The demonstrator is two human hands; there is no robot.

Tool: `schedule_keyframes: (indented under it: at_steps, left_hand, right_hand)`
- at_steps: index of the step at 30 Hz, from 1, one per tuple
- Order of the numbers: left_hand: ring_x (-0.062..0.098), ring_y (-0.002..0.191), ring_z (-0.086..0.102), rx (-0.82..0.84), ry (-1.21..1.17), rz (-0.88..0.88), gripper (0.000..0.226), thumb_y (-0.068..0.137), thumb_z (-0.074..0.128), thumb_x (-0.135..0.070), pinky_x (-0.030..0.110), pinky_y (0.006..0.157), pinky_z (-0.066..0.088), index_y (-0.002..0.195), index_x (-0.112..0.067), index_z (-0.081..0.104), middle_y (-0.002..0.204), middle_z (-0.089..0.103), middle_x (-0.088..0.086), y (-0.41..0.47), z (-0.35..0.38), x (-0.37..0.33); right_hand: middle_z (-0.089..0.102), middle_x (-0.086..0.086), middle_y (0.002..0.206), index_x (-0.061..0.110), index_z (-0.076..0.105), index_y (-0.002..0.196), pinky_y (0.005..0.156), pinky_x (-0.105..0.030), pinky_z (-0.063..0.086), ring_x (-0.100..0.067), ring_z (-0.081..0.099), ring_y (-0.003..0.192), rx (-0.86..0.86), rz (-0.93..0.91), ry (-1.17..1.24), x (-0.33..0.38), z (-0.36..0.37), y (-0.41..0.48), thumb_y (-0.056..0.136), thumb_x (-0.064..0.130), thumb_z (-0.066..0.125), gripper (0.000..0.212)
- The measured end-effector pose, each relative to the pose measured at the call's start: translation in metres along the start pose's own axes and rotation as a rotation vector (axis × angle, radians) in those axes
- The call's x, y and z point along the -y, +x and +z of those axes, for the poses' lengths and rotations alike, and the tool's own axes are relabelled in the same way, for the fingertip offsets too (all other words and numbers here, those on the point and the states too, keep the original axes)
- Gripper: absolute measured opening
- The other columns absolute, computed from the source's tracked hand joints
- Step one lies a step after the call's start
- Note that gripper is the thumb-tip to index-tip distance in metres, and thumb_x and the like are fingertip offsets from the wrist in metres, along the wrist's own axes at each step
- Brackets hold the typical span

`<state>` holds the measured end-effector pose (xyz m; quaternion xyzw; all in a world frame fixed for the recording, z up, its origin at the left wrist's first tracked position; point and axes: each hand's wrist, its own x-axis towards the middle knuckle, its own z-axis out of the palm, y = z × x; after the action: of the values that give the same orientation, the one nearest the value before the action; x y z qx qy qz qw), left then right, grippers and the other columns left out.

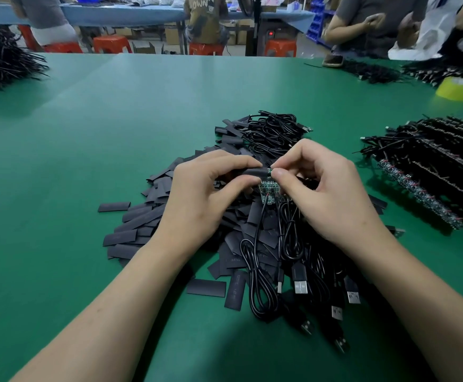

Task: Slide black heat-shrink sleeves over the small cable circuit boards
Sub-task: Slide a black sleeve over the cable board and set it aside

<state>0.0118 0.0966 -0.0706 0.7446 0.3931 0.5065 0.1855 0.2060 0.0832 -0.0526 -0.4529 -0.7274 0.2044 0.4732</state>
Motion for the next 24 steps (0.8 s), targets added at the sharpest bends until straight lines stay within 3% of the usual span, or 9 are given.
schedule_keyframes:
  at_steps: [4, 9, 14, 19, 24]
  left_hand:
    - [0.014, 0.09, 0.068, 0.032, 0.039, 0.027, 0.016, 0.09, 0.077, -0.019, 0.031, 0.082, 0.054, 0.105, -0.015, 0.08, 0.095, 0.074, -0.003, -0.0004, 0.0009, -0.0017]
    - [0.01, 0.087, 0.068, -0.034, 0.044, 0.015, 0.018, 0.088, 0.079, -0.018, 0.022, 0.08, 0.052, 0.106, -0.02, 0.079, 0.095, 0.074, -0.007, 0.0016, 0.0001, -0.0045]
    - [0.001, 0.081, 0.064, -0.112, 0.054, -0.008, 0.02, 0.084, 0.083, -0.02, 0.008, 0.078, 0.043, 0.104, -0.02, 0.08, 0.093, 0.072, -0.01, 0.0018, -0.0005, -0.0052]
    - [0.007, 0.077, 0.07, -0.28, -0.019, -0.11, 0.027, 0.077, 0.089, -0.028, 0.014, 0.076, 0.052, 0.103, -0.023, 0.08, 0.084, 0.075, -0.01, 0.0002, 0.0007, -0.0074]
    - [0.001, 0.076, 0.073, -0.298, -0.075, -0.174, 0.024, 0.078, 0.089, -0.026, 0.017, 0.078, 0.056, 0.1, -0.022, 0.08, 0.083, 0.077, -0.017, -0.0022, 0.0072, -0.009]
  right_hand:
    - [0.068, 0.004, 0.072, 0.021, 0.066, 0.088, 0.071, -0.038, 0.052, -0.017, 0.064, 0.07, 0.014, -0.014, -0.055, -0.0031, 0.0021, -0.0005, 0.092, 0.013, 0.07, 0.01]
    - [0.07, 0.01, 0.078, 0.022, 0.067, 0.099, 0.072, -0.018, 0.049, -0.011, 0.065, 0.077, -0.051, -0.04, -0.073, -0.0013, 0.0027, -0.0003, 0.09, 0.018, 0.073, 0.011]
    - [0.07, 0.015, 0.077, 0.021, 0.073, 0.092, 0.069, -0.016, 0.049, -0.007, 0.066, 0.073, -0.092, -0.086, -0.141, 0.0002, 0.0025, -0.0009, 0.087, 0.016, 0.077, 0.008]
    - [0.069, 0.02, 0.075, 0.018, 0.076, 0.09, 0.067, -0.006, 0.042, 0.001, 0.064, 0.068, -0.152, -0.09, -0.133, 0.0019, 0.004, -0.0016, 0.087, 0.013, 0.078, 0.006]
    - [0.07, 0.021, 0.078, 0.019, 0.077, 0.091, 0.068, -0.007, 0.043, -0.001, 0.065, 0.07, -0.199, -0.086, -0.147, 0.0017, 0.0056, -0.0027, 0.087, 0.015, 0.078, 0.005]
